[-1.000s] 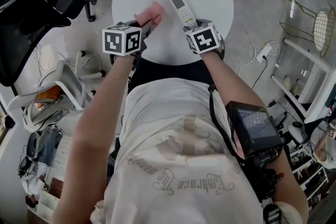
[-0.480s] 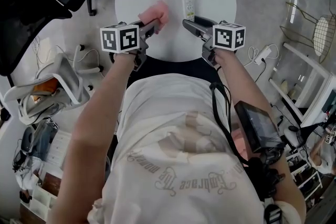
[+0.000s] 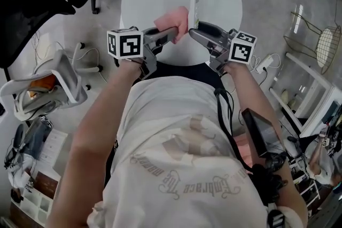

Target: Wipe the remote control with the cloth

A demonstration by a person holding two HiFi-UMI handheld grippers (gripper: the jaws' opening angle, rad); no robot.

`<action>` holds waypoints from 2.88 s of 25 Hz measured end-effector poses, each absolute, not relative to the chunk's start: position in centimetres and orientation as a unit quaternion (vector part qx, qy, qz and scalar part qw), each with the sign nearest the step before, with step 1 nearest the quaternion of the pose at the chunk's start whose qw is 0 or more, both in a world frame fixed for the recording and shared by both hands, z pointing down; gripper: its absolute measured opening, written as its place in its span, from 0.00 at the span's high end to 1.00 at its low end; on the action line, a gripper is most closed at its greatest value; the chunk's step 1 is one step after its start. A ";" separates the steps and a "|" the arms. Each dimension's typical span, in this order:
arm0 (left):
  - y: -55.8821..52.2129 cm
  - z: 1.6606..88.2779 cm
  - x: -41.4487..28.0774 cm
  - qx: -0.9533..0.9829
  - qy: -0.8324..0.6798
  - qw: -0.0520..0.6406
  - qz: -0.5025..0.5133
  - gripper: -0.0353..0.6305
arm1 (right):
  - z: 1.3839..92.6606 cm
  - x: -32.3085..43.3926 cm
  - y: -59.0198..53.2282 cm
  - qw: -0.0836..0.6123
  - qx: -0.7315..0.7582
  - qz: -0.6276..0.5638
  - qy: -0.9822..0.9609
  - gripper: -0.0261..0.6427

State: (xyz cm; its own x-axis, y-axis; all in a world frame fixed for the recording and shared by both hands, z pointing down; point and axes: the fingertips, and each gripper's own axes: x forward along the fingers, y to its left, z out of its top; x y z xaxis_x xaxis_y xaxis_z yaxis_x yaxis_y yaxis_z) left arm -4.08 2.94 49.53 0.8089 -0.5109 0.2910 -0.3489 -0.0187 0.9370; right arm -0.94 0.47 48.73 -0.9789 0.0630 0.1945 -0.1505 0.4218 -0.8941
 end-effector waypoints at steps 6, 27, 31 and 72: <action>3.8 47.9 -3.2 0.687 -0.269 0.662 -0.132 0.89 | 46.9 -2.1 0.9 0.078 -0.015 0.535 -0.841 0.64; -0.4 46.3 -6.0 0.711 -0.283 0.621 -0.167 0.89 | 47.2 -1.8 4.0 0.130 -0.089 0.511 -0.845 0.64; -1.0 45.7 -6.5 0.702 -0.279 0.626 -0.193 0.89 | 47.5 -1.5 4.8 0.139 -0.099 0.510 -0.843 0.64; 6.9 53.3 1.9 0.703 -0.197 0.681 0.053 0.89 | 54.2 1.0 0.2 0.151 0.076 0.555 -0.814 0.64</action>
